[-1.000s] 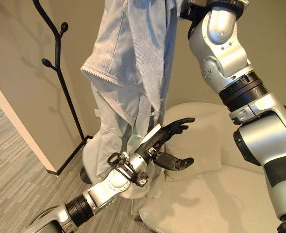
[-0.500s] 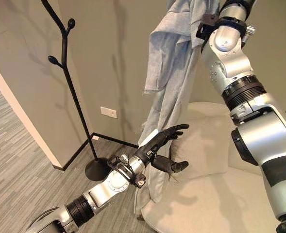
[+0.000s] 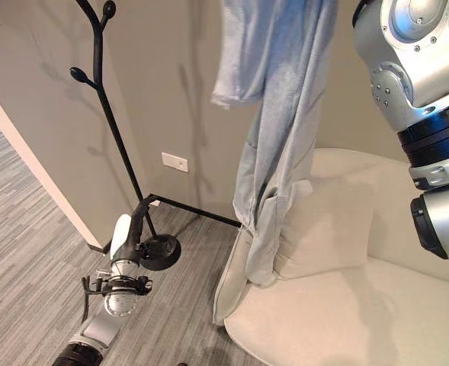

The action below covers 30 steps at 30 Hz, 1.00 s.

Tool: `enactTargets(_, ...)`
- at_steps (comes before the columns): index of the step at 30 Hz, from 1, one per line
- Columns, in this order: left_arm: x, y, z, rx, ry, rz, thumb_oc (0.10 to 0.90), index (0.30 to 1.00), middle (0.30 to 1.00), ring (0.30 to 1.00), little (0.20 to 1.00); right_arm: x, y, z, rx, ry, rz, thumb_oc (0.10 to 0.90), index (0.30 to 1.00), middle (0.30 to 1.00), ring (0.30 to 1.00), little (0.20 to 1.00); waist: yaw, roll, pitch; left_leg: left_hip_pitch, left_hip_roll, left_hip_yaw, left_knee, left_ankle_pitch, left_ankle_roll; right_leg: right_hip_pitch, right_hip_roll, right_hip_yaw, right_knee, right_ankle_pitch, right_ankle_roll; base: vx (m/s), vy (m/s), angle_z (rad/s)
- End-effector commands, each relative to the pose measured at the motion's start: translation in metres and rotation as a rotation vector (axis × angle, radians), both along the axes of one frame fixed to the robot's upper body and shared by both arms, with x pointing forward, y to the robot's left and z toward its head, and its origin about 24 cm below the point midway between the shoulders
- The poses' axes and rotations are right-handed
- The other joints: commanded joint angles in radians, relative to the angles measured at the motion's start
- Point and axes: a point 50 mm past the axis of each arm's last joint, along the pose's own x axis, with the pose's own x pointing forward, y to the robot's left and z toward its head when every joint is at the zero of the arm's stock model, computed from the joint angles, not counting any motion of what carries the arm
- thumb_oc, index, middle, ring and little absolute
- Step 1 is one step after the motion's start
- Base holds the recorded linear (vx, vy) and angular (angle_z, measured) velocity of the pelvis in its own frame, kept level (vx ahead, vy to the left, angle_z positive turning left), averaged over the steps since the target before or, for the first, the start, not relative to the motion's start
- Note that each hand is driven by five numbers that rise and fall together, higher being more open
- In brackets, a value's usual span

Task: Hang the clothes on the sofa on the clothes rack.

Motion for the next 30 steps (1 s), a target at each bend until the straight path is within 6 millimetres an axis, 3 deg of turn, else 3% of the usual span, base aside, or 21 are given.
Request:
enactTargets(1,0.028,-0.031,0.036,-0.011,-0.195,-0.128,0.8,0.9,0.9,0.9,0.9,-0.033,0.009,0.042,0.0,-0.197,0.06,0.4,0.3,0.3,0.3,0.3,-0.005,-0.039,-0.128,0.037,0.04,0.025,0.003,-0.109,-0.022,-0.009,-0.052,0.033,0.038,-0.023,0.058,0.0,-0.021,-0.11)
enactTargets(4,0.04,-0.049,0.03,-0.043,-0.166,-0.136,0.8,0.9,0.9,0.9,0.9,-0.039,0.021,0.038,-0.002,-0.214,0.157,0.4,0.3,0.3,0.3,0.3,-0.019,-0.041,-0.129,0.04,0.042,0.031,0.003,-0.109,-0.023,-0.012,-0.051,0.04,0.038,-0.024,0.057,0.0,-0.016,-0.08)
enactTargets(12,0.071,-0.087,0.04,-0.014,-0.212,-0.095,0.8,0.9,0.9,0.9,0.9,-0.058,0.038,0.021,0.003,-0.261,0.41,0.4,0.3,0.3,0.3,0.3,-0.054,-0.04,-0.131,0.048,0.048,0.048,0.003,-0.113,-0.026,-0.019,-0.05,0.06,0.039,-0.023,0.056,0.0,-0.012,-0.15)
enactTargets(19,0.075,-0.097,0.043,-0.04,-0.221,-0.085,0.8,0.9,0.9,0.9,0.9,-0.068,0.032,0.013,-0.015,-0.292,0.456,0.4,0.3,0.3,0.3,0.3,-0.066,-0.038,-0.132,0.055,0.051,0.059,0.003,-0.117,-0.026,-0.023,-0.05,0.071,0.038,-0.023,0.057,0.01,0.003,-0.06)
enactTargets(20,0.073,-0.099,0.041,-0.073,-0.204,-0.085,0.623,0.634,0.634,0.634,0.634,-0.069,0.03,0.012,-0.016,-0.297,0.454,0.4,0.3,0.3,0.3,0.3,-0.069,-0.038,-0.131,0.056,0.05,0.06,0.003,-0.118,-0.026,-0.023,-0.05,0.073,0.038,-0.022,0.056,0.0,0.0,-0.06)
enactTargets(21,0.073,-0.101,0.038,-0.115,-0.181,-0.088,0.4,0.3,0.3,0.3,0.3,-0.069,0.025,0.011,-0.02,-0.299,0.439,0.4,0.3,0.3,0.3,0.3,-0.07,-0.039,-0.13,0.057,0.052,0.063,0.003,-0.119,-0.026,-0.023,-0.05,0.074,0.038,-0.022,0.057,0.01,0.004,-0.05)
enactTargets(25,0.069,-0.101,0.035,-0.181,-0.151,-0.107,0.4,0.3,0.3,0.3,0.3,-0.07,0.018,0.013,-0.023,-0.308,0.399,0.4,0.3,0.3,0.3,0.3,-0.071,-0.04,-0.127,0.058,0.052,0.067,0.003,-0.119,-0.027,-0.023,-0.05,0.077,0.038,-0.021,0.057,0.0,-0.001,-0.03)
enactTargets(30,0.062,-0.085,0.04,-0.307,-0.173,-0.069,0.4,0.3,0.3,0.3,0.3,-0.068,0.005,0.014,-0.025,-0.305,0.323,0.4,0.3,0.3,0.3,0.3,-0.066,-0.041,-0.126,0.054,0.053,0.066,0.003,-0.119,-0.026,-0.025,-0.05,0.077,0.035,-0.018,0.058,-0.01,-0.002,-0.03)
